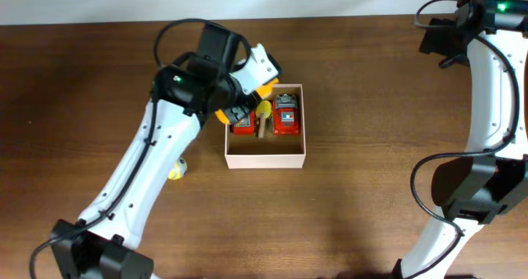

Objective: Pack container
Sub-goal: 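Lift the orange toy and carry it right over the box, then lower the orange toy into the box front and open the left gripper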

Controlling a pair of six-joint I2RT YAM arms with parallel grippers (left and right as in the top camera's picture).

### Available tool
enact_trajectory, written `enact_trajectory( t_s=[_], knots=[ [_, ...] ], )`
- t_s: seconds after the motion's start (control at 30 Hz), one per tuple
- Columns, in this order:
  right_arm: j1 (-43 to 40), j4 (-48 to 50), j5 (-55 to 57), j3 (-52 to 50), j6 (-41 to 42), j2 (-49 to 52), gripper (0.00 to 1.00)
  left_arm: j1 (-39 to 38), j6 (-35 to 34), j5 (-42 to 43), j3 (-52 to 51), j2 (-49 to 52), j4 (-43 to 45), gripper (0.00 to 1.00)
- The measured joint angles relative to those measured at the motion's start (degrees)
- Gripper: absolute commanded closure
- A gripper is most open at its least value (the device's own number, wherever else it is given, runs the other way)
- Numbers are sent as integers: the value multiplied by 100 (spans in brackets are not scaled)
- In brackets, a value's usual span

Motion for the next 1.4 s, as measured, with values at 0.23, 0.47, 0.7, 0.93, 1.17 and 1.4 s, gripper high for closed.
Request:
enact_trajectory(
  t_s=[0.23,0.47,0.7,0.93,1.17,1.4],
  knots=[
    [0,0,0,0,0,0,1,-129,4,116,0,101,-271,44],
    [0,0,0,0,-2,0,1,-155,35,214,0,632,-334,41],
    [0,-2,0,0,0,0,1,-160,391,474,0,1344,-339,46],
    [0,-2,0,0,0,0,1,-295,599,503,0,1683,-376,46],
    [0,0,0,0,4,0,1,-496,761,501,0,1683,-389,46],
    [0,0,0,-2,-4,0,1,-737,804,503,0,1683,-546,45]
  ],
)
